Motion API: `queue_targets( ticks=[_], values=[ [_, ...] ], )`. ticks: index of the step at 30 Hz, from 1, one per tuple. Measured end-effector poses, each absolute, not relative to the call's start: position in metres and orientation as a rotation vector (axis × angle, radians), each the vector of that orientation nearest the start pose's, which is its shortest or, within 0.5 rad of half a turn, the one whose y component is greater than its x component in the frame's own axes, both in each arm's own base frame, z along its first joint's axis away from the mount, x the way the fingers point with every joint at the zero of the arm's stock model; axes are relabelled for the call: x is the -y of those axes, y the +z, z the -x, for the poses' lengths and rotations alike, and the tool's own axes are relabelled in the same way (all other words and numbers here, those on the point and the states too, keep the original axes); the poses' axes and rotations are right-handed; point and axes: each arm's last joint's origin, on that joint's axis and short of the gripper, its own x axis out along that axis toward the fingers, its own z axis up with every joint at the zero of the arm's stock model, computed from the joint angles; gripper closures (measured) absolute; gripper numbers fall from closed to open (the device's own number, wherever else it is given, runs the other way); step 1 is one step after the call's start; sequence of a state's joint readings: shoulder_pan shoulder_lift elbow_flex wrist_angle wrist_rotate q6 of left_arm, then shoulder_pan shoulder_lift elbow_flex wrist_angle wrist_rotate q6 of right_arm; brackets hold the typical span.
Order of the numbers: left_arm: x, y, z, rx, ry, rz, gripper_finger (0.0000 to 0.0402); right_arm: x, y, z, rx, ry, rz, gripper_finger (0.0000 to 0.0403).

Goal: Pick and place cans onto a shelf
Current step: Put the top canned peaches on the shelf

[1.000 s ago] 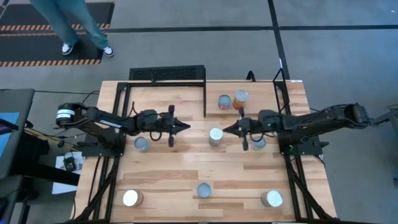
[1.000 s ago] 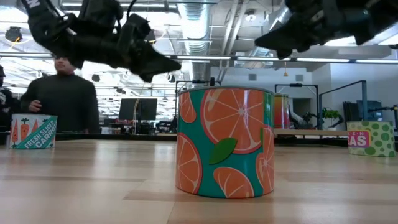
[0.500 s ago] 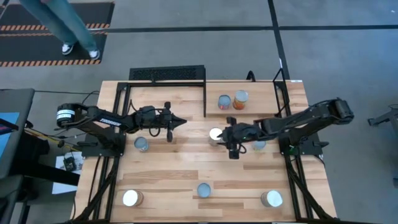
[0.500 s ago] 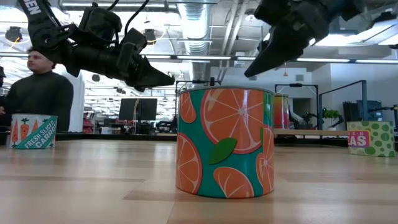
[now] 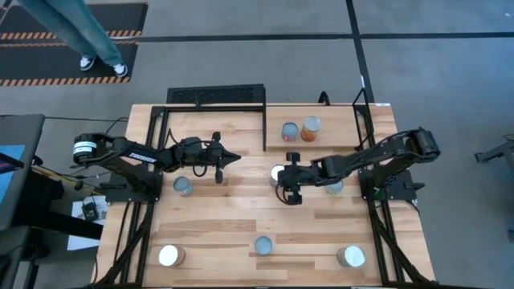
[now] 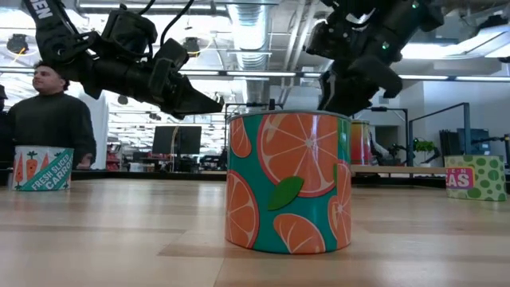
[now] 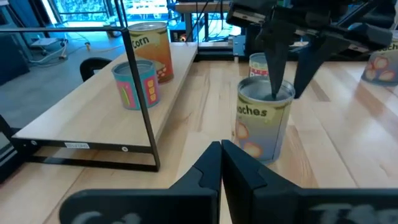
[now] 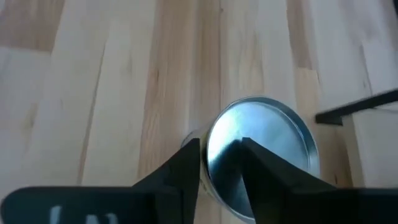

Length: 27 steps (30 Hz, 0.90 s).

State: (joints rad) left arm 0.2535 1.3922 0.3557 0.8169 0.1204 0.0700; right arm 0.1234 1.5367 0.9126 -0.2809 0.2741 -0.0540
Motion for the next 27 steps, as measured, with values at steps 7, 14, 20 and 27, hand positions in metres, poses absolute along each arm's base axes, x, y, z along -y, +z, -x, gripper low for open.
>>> queue_targets(
  ticks=[7,14,20,27],
  values=[
    [-0.058,0.161,-0.237,-0.227,0.127,-0.036,0.0401,-0.024,0.196,-0.310,-0.931,-0.127,0.235,0.0325],
    [-0.058,0.161,-0.237,-0.236,0.127,-0.040,0.0401,-0.022,0.210,-0.310,-0.949,-0.126,0.215,0.0395],
    [-0.058,0.160,-0.236,-0.245,0.126,-0.038,0.0401,-0.022,0.238,-0.295,-0.949,-0.157,0.149,0.0393],
    [-0.058,0.158,-0.236,-0.263,0.125,-0.036,0.0401,-0.018,0.270,-0.245,-1.016,-0.244,0.028,0.0396]
  ],
)
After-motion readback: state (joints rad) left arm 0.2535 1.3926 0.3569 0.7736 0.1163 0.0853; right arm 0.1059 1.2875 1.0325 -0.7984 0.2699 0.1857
